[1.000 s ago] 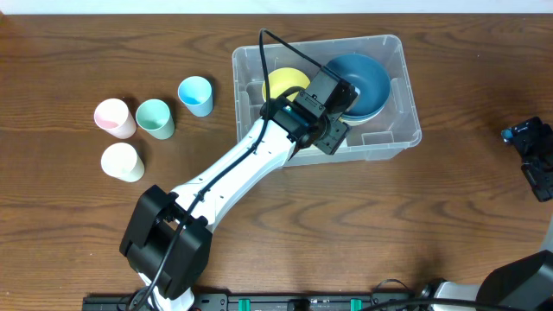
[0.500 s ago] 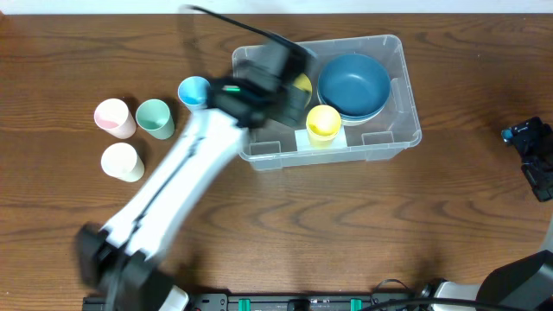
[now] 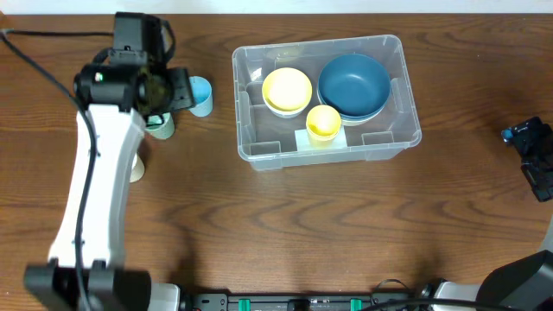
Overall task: Pack container
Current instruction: 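Move the left gripper back to the mint green cup and grip it, then carry the mint green cup into the bin onto the yellow cups, then release the mint green cup and withdraw the left gripper to the cups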
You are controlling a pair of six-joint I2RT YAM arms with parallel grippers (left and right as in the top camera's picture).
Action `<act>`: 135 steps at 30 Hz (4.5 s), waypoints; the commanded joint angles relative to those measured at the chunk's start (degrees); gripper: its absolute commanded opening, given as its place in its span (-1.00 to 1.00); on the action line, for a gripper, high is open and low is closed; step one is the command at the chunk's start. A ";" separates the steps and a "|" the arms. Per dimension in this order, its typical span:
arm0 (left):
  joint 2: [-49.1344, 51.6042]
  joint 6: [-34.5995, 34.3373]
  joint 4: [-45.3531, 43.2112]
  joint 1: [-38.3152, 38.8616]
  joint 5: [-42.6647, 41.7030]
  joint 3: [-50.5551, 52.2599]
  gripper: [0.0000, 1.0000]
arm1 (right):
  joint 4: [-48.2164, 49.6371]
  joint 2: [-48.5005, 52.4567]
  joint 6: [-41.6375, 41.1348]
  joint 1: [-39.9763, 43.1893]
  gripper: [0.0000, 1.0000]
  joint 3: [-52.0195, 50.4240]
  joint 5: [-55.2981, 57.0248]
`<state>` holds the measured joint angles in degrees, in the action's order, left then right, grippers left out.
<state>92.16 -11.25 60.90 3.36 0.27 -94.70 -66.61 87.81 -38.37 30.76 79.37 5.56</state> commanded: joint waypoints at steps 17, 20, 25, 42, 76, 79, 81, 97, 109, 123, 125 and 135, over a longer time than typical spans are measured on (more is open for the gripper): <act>22.25 10.67 -3.43 -4.52 0.70 0.98 0.25 | -0.02 -0.15 -0.57 -0.02 0.98 0.00 0.17; 23.61 11.47 -4.17 -4.83 1.16 0.98 0.25 | -0.04 -0.15 -0.57 -0.02 0.98 0.00 0.17; 24.35 11.69 -5.31 -5.57 2.56 1.01 0.24 | -0.02 -0.15 -0.59 -0.02 0.98 0.00 0.20; 24.39 11.65 -6.16 -6.93 2.58 1.57 -0.78 | -0.02 -0.15 -0.59 0.07 0.98 0.00 0.20; -5.09 6.45 0.11 6.01 -9.86 -2.14 -0.88 | -0.04 -0.15 -0.59 0.35 0.98 0.00 0.17; -6.36 6.47 -0.94 10.64 -11.45 -2.14 -0.88 | -0.04 -0.15 -0.59 0.35 0.98 0.00 0.17; -6.21 7.23 -2.14 14.43 -11.41 -2.08 -0.88 | -0.02 -0.15 -0.59 0.35 0.97 0.00 0.17; 5.03 11.58 -16.85 33.42 -11.39 -2.03 -0.88 | -0.02 -0.15 -0.59 0.35 0.98 0.00 0.17; 11.41 13.18 -18.62 35.89 -10.47 -2.03 -0.88 | -0.02 -0.15 -0.59 0.35 0.98 0.00 0.20; 11.47 14.05 -18.49 35.82 -9.31 -2.03 -0.09 | -0.04 -0.15 -0.57 0.35 0.99 0.00 0.17; 11.43 14.01 -18.53 35.82 -6.45 -2.03 -0.08 | -0.04 -0.15 -0.59 0.35 0.98 0.00 0.20; 1.16 5.11 -10.23 28.46 0.90 -2.10 -0.04 | -0.02 -0.15 -0.57 0.35 0.99 0.00 0.17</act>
<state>100.09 -1.54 48.75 35.66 -2.13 -95.88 -66.61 87.81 -38.37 30.85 79.37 5.56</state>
